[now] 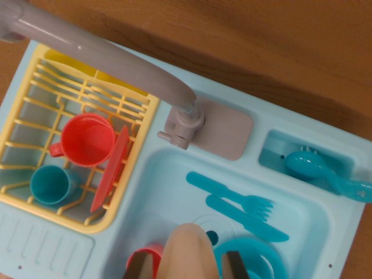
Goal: Pick detergent from the sink
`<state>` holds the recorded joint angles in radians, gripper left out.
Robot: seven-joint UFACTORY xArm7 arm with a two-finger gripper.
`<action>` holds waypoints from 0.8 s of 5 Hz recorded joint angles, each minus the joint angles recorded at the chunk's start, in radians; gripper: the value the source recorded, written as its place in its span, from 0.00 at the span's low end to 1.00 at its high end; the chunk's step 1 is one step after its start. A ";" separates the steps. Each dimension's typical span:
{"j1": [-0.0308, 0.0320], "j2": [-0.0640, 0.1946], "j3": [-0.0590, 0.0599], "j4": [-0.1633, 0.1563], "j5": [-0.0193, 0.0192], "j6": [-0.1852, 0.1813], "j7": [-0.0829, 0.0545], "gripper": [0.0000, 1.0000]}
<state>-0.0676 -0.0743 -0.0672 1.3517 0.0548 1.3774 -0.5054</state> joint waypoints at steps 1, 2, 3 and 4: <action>0.0000 -0.004 0.000 0.010 -0.0010 0.014 0.001 1.00; 0.0000 -0.004 0.000 0.010 -0.0010 0.014 0.001 1.00; 0.0000 -0.007 0.000 0.015 -0.0015 0.021 0.002 1.00; 0.0000 -0.007 0.000 0.015 -0.0015 0.021 0.002 1.00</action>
